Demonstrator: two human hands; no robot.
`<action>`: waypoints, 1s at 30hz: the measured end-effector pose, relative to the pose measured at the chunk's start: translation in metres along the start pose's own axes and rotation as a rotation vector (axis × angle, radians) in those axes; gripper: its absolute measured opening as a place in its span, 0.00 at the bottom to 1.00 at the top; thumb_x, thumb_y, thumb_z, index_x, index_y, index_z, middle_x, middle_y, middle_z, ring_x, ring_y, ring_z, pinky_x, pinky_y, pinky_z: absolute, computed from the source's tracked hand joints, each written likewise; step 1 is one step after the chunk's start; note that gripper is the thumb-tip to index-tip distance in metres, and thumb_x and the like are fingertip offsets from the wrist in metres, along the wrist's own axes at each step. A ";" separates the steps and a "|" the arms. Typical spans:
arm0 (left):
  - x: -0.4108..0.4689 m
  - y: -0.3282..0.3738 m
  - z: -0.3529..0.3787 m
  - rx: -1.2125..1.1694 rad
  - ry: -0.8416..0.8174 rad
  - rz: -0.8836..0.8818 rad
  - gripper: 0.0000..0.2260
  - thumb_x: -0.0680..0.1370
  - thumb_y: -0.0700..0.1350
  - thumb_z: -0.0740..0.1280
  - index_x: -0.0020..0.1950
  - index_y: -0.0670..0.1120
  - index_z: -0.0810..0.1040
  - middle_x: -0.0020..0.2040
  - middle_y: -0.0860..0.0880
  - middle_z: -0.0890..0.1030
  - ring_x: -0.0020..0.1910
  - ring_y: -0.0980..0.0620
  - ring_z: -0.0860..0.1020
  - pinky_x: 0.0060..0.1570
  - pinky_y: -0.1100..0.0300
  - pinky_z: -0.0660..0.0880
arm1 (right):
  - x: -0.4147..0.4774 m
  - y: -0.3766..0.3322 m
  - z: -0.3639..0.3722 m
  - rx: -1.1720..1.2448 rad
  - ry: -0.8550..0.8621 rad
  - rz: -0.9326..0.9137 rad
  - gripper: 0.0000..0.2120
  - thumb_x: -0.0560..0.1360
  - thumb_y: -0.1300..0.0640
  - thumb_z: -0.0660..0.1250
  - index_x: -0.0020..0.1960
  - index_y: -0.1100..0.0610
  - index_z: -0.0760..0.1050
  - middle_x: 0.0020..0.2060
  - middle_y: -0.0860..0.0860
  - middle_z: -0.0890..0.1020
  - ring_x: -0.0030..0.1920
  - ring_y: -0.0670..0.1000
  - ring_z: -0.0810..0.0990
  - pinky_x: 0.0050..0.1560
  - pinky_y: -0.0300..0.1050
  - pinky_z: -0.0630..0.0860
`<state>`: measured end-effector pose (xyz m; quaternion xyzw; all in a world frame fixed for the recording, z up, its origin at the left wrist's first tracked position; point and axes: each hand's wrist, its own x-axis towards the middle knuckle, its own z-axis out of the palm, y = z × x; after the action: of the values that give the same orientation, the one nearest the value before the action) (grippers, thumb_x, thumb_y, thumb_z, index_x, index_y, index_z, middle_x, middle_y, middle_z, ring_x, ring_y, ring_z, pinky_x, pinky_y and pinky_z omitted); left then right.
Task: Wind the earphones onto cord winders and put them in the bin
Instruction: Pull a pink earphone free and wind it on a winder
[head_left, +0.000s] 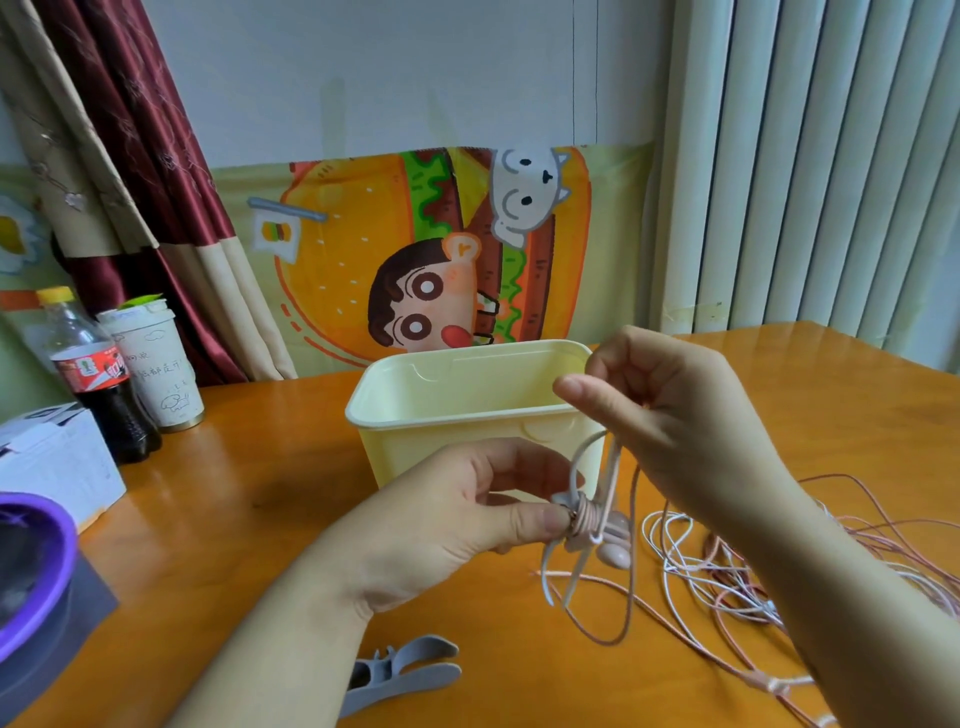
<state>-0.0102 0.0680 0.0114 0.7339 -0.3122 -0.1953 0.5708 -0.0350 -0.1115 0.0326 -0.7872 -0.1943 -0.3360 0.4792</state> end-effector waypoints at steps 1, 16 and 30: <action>-0.001 0.001 0.000 0.000 -0.009 -0.001 0.09 0.69 0.52 0.75 0.48 0.61 0.83 0.50 0.54 0.84 0.51 0.51 0.80 0.59 0.48 0.74 | 0.000 0.001 0.001 -0.012 0.003 -0.003 0.18 0.66 0.42 0.67 0.33 0.57 0.71 0.22 0.45 0.67 0.24 0.43 0.64 0.26 0.29 0.60; -0.006 0.011 0.006 0.014 -0.067 -0.048 0.11 0.68 0.48 0.71 0.50 0.52 0.80 0.46 0.54 0.85 0.43 0.62 0.81 0.38 0.74 0.71 | -0.001 0.006 -0.001 -0.029 0.162 -0.017 0.19 0.71 0.40 0.67 0.32 0.54 0.71 0.24 0.53 0.75 0.23 0.43 0.67 0.26 0.35 0.64; -0.002 0.009 0.008 -0.254 -0.011 0.089 0.15 0.65 0.44 0.79 0.50 0.53 0.85 0.48 0.50 0.85 0.46 0.53 0.82 0.45 0.64 0.78 | -0.007 0.014 0.017 0.176 0.063 0.154 0.21 0.74 0.46 0.68 0.30 0.59 0.72 0.22 0.50 0.72 0.26 0.43 0.68 0.27 0.42 0.67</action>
<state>-0.0190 0.0620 0.0179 0.6400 -0.3203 -0.2119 0.6655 -0.0255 -0.1031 0.0131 -0.7438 -0.1470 -0.3045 0.5766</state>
